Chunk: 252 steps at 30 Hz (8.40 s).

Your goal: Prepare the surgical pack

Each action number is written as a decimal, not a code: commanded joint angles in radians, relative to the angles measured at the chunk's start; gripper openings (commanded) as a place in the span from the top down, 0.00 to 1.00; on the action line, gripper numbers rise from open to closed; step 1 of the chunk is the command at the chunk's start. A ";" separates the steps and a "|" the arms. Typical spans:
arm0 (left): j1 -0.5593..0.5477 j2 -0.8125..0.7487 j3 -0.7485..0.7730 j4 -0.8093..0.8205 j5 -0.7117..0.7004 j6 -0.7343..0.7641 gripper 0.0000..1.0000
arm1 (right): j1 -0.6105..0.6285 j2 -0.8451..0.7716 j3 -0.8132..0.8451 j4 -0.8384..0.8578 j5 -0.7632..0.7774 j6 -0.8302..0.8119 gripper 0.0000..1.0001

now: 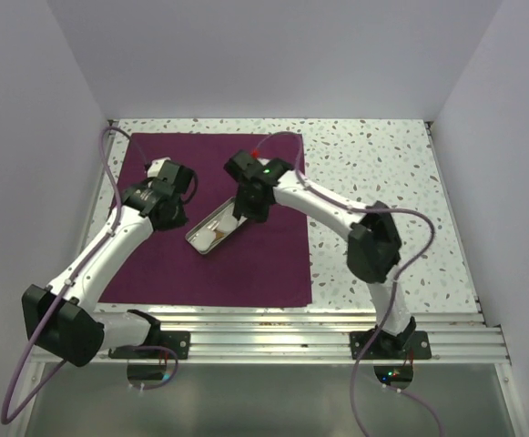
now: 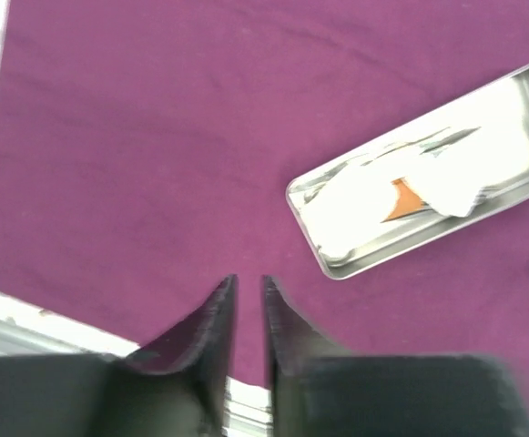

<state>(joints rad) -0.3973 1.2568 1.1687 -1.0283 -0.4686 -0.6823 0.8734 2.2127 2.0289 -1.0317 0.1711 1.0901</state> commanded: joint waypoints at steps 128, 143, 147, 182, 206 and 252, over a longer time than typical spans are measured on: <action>0.172 0.139 0.062 0.252 0.439 0.204 0.58 | -0.272 0.225 0.182 0.061 -0.096 -0.791 1.00; 0.172 0.154 0.118 0.237 0.438 0.227 0.53 | -0.267 0.045 0.188 -0.059 -0.004 -0.805 0.36; 0.172 0.154 0.129 0.221 0.435 0.233 0.53 | -0.267 -0.213 -0.121 -0.064 -0.034 -0.782 0.25; 0.170 -0.111 -0.099 0.252 0.691 0.125 0.54 | 0.196 -1.018 -1.667 0.990 -0.191 0.221 0.32; 0.123 -0.059 0.034 0.205 0.539 0.142 0.55 | 0.098 -0.845 -1.153 0.894 -0.186 0.051 1.00; 0.129 0.246 0.155 0.238 0.389 0.175 0.55 | -0.416 0.444 0.421 0.713 -0.729 -0.170 0.86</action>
<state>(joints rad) -0.2699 1.4872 1.2808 -0.8207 -0.0784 -0.5297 0.4572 2.6255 2.3997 -0.3542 -0.5053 0.9009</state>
